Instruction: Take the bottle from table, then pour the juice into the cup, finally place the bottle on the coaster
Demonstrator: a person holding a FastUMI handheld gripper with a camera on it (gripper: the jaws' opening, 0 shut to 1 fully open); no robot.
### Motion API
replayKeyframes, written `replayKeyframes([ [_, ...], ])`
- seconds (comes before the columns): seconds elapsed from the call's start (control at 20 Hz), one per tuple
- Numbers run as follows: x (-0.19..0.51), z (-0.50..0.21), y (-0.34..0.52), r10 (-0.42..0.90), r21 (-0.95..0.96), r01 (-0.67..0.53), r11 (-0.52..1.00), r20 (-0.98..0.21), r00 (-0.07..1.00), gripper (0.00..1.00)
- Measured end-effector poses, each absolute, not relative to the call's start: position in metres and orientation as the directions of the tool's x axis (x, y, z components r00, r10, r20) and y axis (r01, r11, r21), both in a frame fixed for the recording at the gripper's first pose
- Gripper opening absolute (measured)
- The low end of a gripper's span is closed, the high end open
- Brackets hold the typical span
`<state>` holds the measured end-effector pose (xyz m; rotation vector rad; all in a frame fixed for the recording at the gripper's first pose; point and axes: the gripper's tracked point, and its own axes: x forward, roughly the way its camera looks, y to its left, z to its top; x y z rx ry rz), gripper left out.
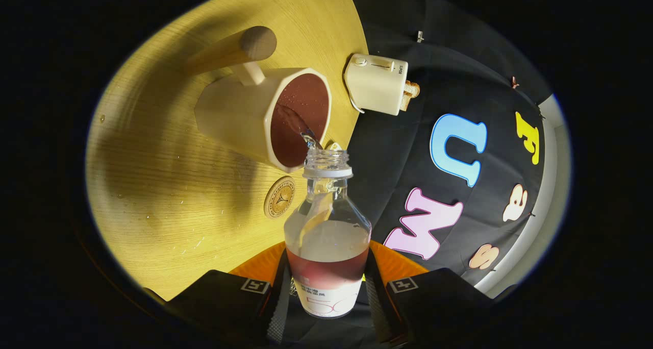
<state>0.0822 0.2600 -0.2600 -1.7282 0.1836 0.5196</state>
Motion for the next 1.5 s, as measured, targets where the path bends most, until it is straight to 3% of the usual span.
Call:
replayKeyframes([
  [1.5, 0.09, -0.245, 0.266, 0.209, -0.882, -0.305, -0.359, -0.395, 0.895, 0.69],
])
